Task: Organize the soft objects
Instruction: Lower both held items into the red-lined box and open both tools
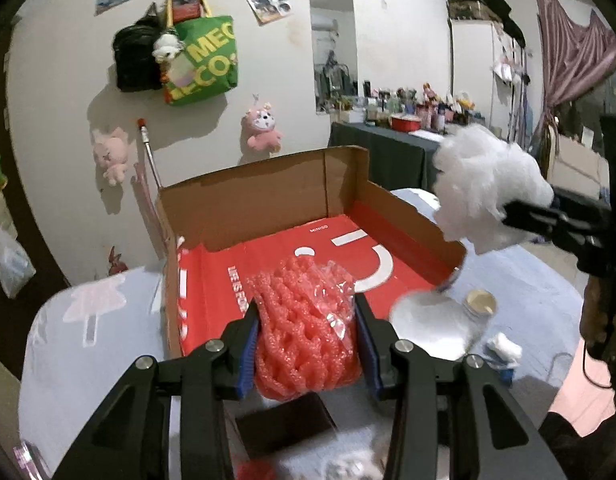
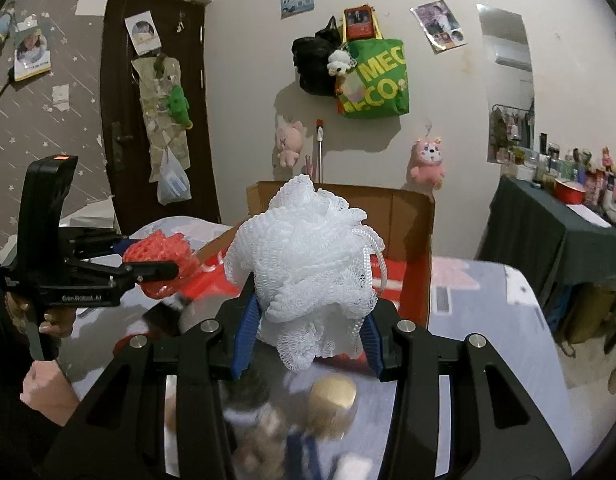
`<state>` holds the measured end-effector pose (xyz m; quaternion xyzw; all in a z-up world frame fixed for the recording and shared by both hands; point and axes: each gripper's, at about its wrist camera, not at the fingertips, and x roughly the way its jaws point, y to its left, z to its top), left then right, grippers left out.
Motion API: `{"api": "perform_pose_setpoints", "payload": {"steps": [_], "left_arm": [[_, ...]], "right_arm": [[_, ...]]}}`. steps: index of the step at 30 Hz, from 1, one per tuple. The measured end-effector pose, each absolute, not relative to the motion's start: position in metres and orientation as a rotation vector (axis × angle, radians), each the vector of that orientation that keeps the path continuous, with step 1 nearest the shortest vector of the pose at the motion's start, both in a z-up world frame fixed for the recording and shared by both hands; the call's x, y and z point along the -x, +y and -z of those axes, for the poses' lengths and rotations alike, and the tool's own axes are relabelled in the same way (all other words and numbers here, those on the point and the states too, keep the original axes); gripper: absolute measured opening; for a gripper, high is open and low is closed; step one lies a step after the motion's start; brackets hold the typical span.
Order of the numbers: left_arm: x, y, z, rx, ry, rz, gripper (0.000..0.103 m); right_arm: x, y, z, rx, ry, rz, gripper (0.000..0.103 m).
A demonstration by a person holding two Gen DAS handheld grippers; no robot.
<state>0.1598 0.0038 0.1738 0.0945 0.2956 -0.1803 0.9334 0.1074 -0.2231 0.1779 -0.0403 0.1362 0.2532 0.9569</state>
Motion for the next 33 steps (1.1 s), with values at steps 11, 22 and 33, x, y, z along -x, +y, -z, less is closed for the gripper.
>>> {"api": "perform_pose_setpoints", "payload": {"steps": [11,22,33], "left_arm": [[-0.289,-0.019,-0.159,-0.235,0.782,0.355,0.045],[-0.388,-0.033,-0.105,-0.266,0.954,0.309,0.046],[-0.414,-0.030,-0.078,-0.220,0.998,0.227,0.048]], "right_arm": [[-0.256,-0.174,-0.198,0.145,0.512,-0.496,0.042],[-0.375,-0.146,-0.156,0.168,0.771,-0.416,0.043],[-0.418,-0.139,-0.124,0.153,0.865,-0.364,0.045]]}}
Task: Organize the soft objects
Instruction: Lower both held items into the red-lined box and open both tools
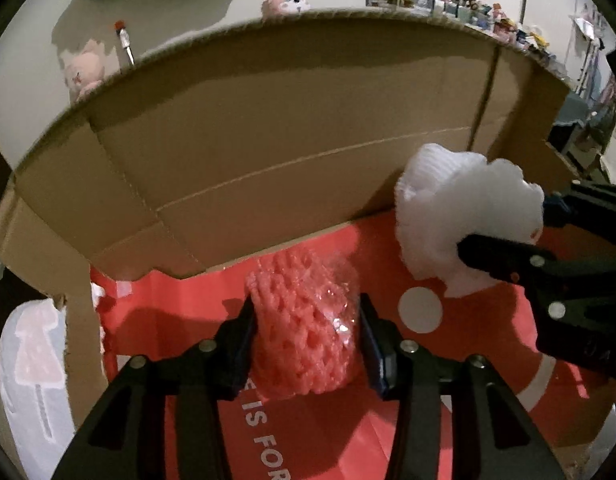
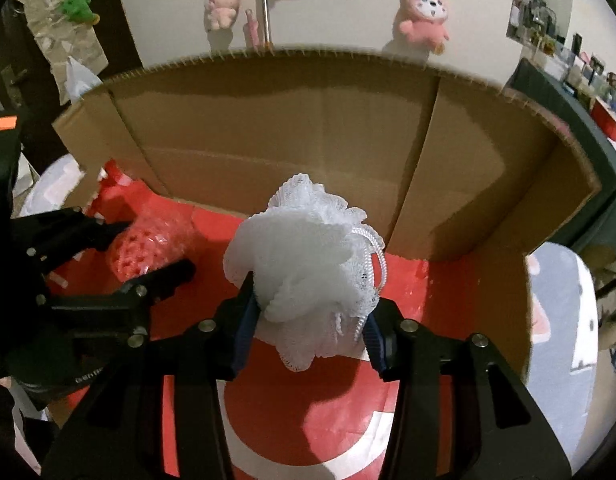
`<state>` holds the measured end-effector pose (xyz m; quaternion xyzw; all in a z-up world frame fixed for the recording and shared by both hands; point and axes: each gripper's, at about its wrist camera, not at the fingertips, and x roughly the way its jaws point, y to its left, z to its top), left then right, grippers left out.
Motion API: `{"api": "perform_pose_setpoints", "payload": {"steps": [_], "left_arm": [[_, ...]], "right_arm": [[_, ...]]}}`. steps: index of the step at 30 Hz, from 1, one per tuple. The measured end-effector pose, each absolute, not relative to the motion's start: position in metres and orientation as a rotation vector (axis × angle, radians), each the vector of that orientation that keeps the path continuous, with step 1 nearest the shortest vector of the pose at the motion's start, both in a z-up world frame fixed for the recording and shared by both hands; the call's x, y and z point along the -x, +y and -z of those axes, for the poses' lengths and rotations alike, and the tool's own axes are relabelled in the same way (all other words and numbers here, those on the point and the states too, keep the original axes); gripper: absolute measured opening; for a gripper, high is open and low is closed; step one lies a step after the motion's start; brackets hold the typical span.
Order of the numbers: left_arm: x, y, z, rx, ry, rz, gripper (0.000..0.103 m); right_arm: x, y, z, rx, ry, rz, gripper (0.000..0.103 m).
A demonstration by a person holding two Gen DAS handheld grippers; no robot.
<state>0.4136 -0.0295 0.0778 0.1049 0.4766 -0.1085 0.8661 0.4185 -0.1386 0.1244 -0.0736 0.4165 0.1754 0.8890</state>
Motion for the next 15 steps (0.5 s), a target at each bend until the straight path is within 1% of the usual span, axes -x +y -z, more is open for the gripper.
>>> {"api": "perform_pose_setpoints", "payload": {"steps": [4,13,15], "left_arm": [[-0.410,-0.030,-0.076,-0.216,0.998,0.230,0.048],[-0.405,-0.032,-0.081,-0.209,0.996,0.229,0.052],[-0.416,-0.027,-0.078,-0.197,1.000,0.231,0.053]], "right_arm": [[-0.418,-0.141,-0.114,0.155,0.876,-0.356,0.049],[-0.420,-0.145,-0.118,0.126,0.867,-0.360,0.056],[-0.419,-0.144,-0.117,0.132,0.866,-0.357,0.058]]}}
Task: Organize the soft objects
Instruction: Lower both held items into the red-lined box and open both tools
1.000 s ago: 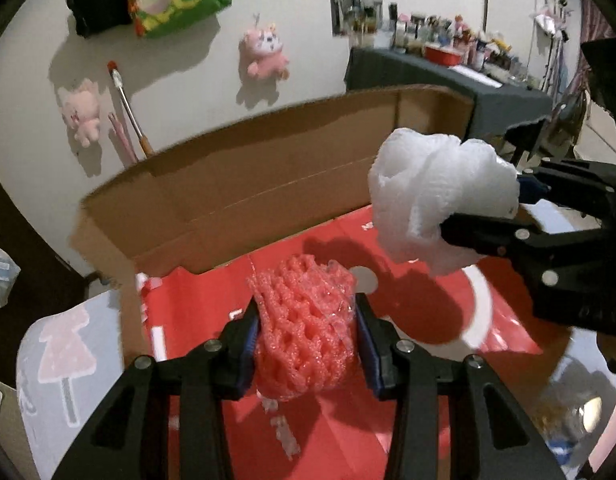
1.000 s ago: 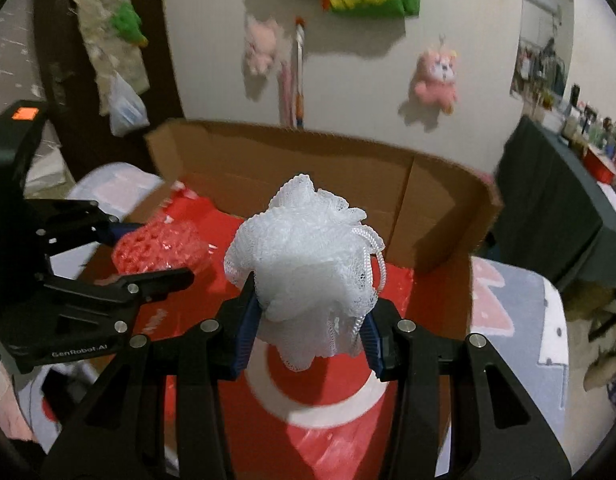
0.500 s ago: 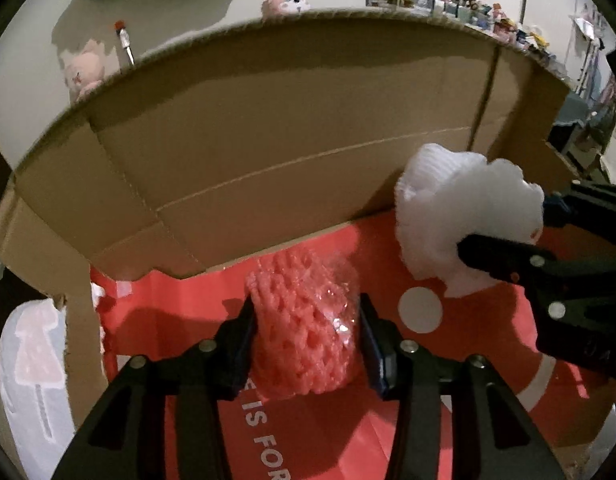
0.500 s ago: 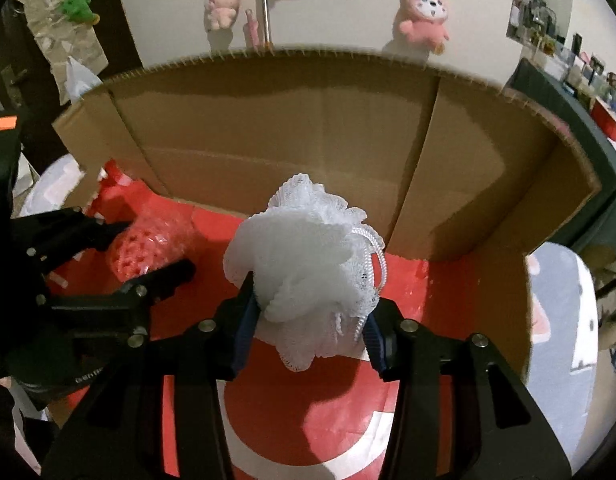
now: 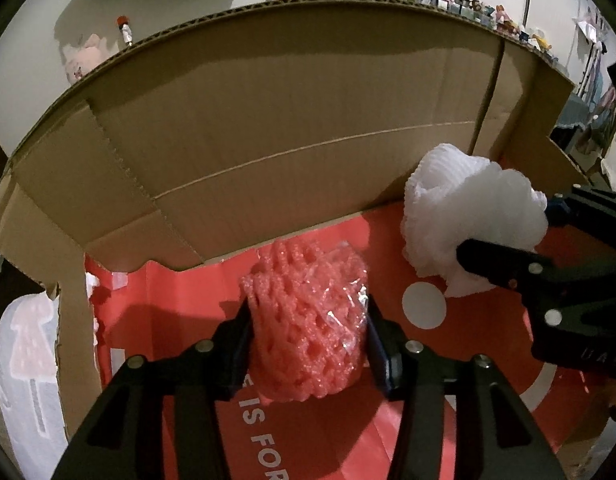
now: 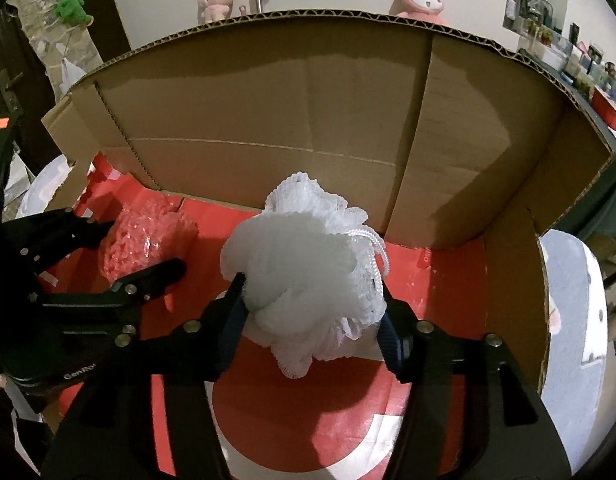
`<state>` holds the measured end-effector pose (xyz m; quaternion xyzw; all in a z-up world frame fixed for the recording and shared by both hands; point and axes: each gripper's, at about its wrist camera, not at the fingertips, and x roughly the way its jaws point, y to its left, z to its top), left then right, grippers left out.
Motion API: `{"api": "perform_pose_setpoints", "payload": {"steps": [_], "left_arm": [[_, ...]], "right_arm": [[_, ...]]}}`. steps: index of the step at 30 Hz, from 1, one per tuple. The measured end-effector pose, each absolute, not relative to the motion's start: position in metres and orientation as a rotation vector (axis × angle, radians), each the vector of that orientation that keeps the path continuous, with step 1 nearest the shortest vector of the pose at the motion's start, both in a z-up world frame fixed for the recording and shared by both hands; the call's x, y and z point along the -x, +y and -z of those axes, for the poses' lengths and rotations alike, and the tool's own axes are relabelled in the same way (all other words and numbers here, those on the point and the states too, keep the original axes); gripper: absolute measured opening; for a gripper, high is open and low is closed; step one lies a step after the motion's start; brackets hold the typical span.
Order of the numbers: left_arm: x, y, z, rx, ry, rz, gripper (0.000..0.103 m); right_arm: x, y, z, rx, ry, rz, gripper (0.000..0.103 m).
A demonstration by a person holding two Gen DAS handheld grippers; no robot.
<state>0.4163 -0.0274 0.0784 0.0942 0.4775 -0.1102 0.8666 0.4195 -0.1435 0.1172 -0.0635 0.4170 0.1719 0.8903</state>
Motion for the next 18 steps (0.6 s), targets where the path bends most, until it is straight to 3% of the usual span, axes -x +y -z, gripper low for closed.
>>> {"api": "perform_pose_setpoints", "payload": {"steps": [18], "left_arm": [[-0.391,-0.005,-0.108,-0.130,0.892,0.220,0.084]], "right_arm": [[-0.407,-0.144,-0.131,0.149,0.811,-0.301,0.077]]}}
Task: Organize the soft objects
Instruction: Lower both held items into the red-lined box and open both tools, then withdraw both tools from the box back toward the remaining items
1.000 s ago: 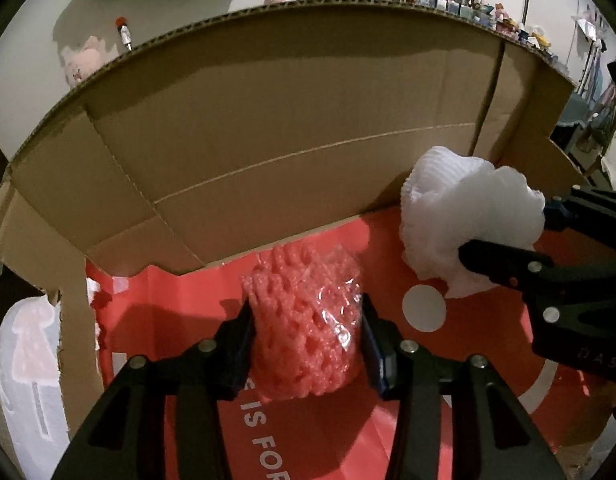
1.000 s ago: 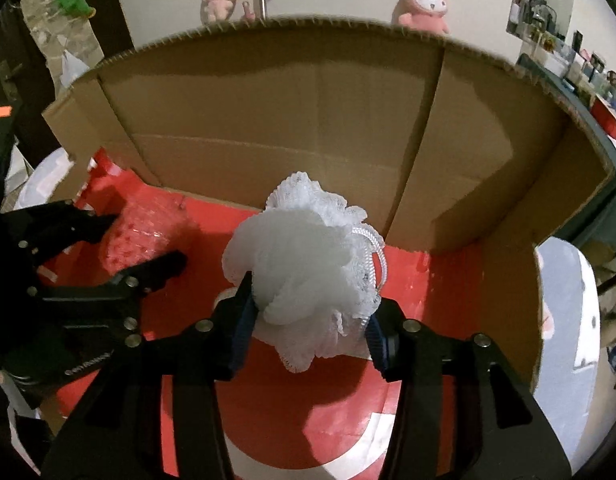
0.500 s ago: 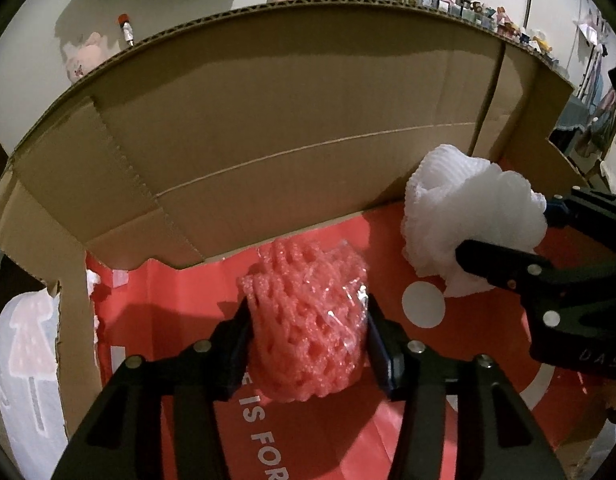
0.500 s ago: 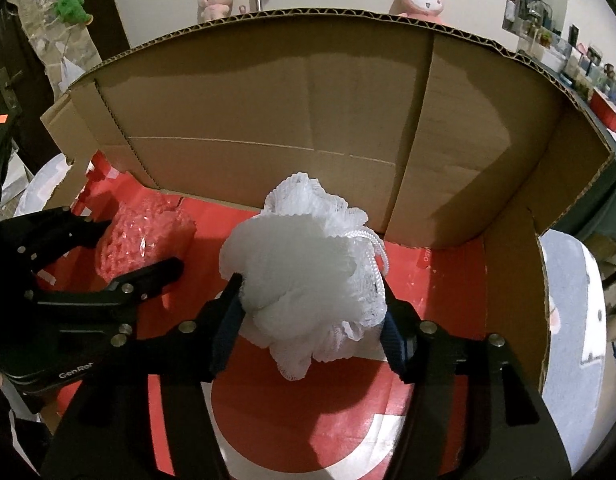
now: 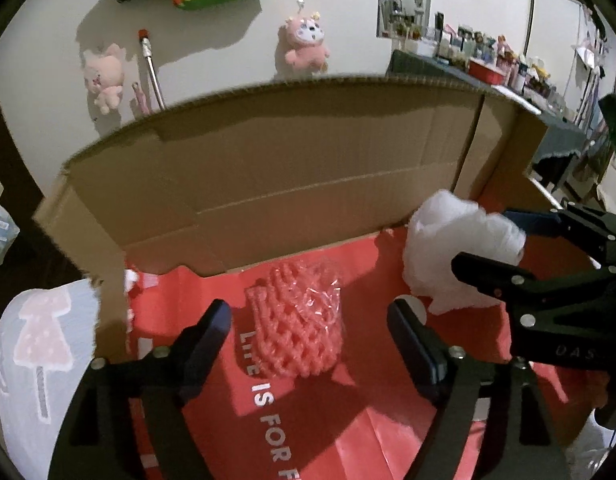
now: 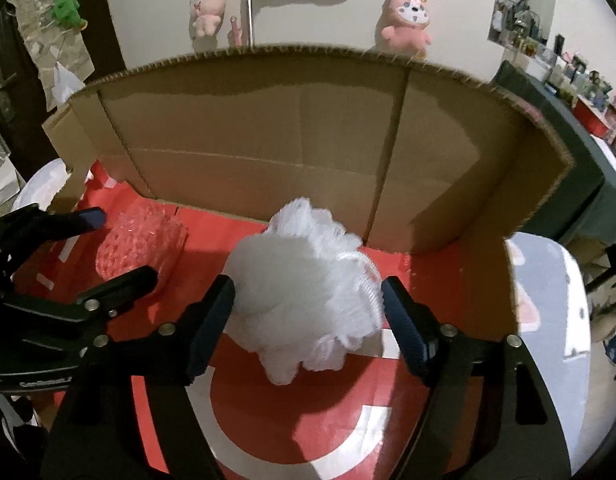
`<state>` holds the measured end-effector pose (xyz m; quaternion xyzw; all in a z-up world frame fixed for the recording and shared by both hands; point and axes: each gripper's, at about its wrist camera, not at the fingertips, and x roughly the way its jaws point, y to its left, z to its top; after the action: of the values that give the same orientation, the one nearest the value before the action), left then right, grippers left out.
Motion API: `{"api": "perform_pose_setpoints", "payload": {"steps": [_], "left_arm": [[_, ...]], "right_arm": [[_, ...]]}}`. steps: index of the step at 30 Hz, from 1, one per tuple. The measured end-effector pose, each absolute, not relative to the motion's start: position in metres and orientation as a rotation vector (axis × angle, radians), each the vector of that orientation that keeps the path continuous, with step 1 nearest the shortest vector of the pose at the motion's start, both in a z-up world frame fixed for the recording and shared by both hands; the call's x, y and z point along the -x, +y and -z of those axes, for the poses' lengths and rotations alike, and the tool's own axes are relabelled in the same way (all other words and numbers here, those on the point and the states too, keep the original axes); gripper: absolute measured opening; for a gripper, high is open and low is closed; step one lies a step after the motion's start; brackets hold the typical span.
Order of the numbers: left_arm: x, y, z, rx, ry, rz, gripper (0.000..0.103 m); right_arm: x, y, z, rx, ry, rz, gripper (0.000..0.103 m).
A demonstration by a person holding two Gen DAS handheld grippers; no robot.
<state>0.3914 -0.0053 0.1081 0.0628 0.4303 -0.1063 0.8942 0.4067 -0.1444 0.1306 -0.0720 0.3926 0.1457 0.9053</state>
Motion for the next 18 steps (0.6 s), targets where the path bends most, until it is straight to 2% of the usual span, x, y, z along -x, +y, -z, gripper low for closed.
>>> {"api": "perform_pose_setpoints", "payload": {"steps": [5,13,18], "left_arm": [[-0.368,0.000,-0.129,-0.111,0.841,0.200,0.093],[-0.313,0.013,-0.176,-0.089,0.730,0.178,0.100],[-0.265,0.015,-0.204,-0.072,0.629,0.183,0.103]], "right_arm": [[-0.393,-0.149,-0.148,0.142,0.778,-0.288,0.081],[-0.339,-0.161,-0.198,0.121,0.681,-0.291,0.081],[-0.284,-0.170,-0.232,0.134,0.572,-0.305,0.092]]}}
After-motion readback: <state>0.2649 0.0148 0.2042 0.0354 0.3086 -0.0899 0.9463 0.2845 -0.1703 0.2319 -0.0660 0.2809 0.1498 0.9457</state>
